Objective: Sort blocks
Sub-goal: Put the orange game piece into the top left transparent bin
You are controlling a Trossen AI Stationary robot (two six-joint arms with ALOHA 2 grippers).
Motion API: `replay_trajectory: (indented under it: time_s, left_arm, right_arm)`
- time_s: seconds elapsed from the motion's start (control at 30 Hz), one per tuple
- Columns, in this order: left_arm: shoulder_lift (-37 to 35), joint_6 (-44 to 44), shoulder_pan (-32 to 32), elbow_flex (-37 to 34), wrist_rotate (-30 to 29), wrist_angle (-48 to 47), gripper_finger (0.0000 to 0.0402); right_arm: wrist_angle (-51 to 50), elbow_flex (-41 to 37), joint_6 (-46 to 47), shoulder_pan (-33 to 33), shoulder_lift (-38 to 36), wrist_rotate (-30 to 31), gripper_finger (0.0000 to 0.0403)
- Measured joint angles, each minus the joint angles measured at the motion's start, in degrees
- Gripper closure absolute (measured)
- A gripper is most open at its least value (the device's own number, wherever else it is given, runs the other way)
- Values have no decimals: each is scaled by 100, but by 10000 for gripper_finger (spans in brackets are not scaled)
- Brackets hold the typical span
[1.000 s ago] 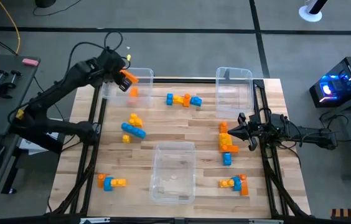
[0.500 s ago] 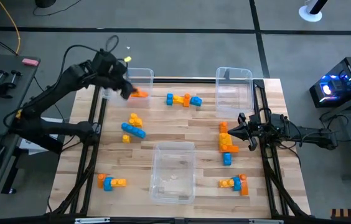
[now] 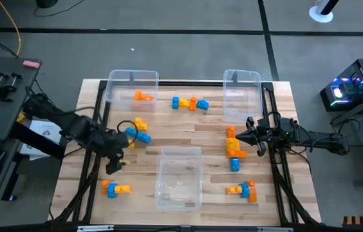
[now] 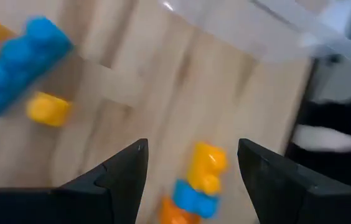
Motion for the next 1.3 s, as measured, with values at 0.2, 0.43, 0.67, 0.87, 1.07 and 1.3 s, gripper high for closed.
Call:
replay_trajectory:
  time_s: [0.2, 0.43, 0.67, 0.87, 1.07, 1.3]
  left_arm:
    - [253, 1428, 1485, 288, -639, 631, 167]
    - [1566, 3557, 4250, 1098, 882, 2398, 167]
    - [3847, 5019, 4798, 3143, 935, 2087, 167]
    - [5479, 4708, 5210, 5147, 603, 1559, 167]
    - [6602, 4685, 5423, 6145, 441, 1105, 167]
    - [7395, 5033, 5329, 6440, -206, 899, 167]
  right_arm:
    - [1, 2, 0, 1, -1, -1, 402]
    - [-1, 0, 0, 0, 0, 0, 402]
    - [2, 0, 0, 1, 0, 1, 402]
    - [-1, 0, 0, 1, 0, 0, 402]
    - [0, 0, 0, 1, -1, 1, 402]
    - [-1, 0, 0, 1, 0, 1, 402]
